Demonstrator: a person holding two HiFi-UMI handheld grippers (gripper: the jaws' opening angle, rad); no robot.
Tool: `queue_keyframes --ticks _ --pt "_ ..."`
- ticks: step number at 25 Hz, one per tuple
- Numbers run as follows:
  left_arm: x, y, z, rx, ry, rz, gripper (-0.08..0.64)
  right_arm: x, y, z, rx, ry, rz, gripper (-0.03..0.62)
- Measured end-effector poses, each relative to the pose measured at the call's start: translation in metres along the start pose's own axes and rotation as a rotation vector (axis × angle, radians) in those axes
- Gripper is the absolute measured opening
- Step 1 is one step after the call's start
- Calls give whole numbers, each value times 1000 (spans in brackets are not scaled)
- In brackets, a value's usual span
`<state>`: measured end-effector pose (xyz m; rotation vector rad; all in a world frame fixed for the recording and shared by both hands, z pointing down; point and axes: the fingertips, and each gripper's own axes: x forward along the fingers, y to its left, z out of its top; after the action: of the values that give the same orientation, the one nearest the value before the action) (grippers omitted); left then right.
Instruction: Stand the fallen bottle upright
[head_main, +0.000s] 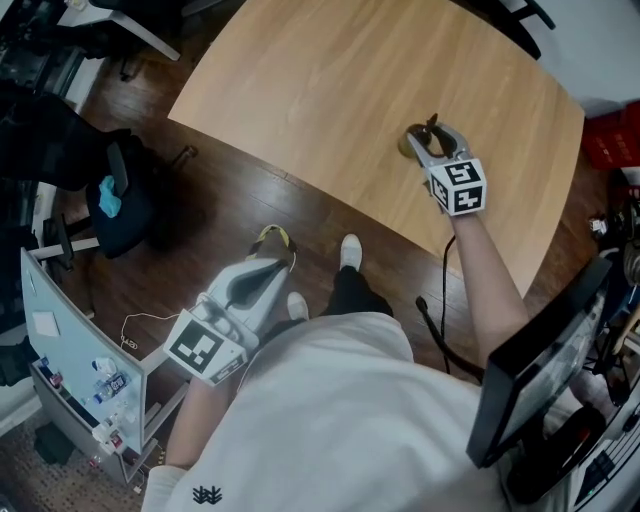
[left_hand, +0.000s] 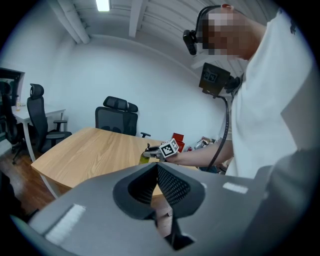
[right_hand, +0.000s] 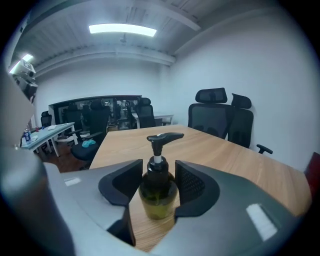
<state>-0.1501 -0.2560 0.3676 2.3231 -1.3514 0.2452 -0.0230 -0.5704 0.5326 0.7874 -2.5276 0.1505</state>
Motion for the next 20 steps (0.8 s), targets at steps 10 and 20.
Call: queue_keyframes --ticks 10,20 --pt "-71 -24 -33 144 -51 -95 0 -121 45 -44 177 12 -207 303" --pt "-207 -93 -127 228 -40 -320 0 -302 314 -79 309 -19 -222 318"
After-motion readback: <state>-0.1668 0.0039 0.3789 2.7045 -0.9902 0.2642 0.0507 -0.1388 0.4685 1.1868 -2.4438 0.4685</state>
